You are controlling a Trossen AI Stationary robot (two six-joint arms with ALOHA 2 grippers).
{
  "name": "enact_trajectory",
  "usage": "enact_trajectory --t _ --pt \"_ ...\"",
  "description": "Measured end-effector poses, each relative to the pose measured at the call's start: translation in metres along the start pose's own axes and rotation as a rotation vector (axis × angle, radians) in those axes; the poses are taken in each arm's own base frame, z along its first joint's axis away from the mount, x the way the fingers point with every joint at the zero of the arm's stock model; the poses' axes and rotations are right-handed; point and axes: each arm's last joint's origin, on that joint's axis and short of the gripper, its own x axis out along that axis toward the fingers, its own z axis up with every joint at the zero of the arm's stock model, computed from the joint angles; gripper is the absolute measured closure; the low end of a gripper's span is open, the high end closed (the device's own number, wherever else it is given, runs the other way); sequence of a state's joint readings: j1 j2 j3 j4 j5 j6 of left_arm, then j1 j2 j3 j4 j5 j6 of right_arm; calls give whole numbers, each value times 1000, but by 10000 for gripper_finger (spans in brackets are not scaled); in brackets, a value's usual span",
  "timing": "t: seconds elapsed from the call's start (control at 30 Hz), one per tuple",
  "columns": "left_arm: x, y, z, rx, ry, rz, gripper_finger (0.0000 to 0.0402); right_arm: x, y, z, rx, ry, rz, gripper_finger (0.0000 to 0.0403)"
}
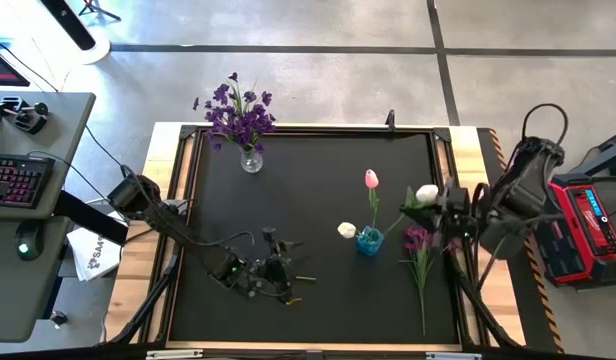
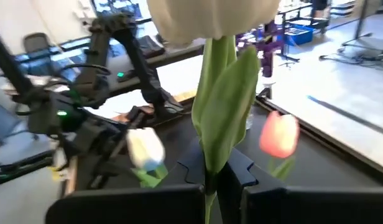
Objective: Sort flowers into vase by color
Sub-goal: Put the white flower into the transparent blue vase
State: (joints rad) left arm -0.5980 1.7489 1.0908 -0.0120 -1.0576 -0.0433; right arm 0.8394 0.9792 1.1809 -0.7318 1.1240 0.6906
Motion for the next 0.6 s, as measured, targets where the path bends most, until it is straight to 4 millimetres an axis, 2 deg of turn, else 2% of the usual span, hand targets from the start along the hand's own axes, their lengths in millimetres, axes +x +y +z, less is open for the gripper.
enact_trajectory --t 0.2,0.6 --pt "1 0 0 1 1 2 243 13 -6 -7 -30 34 -100 403" --pt "1 0 -1 9 7 2 243 50 12 -31 -91 172 -154 402"
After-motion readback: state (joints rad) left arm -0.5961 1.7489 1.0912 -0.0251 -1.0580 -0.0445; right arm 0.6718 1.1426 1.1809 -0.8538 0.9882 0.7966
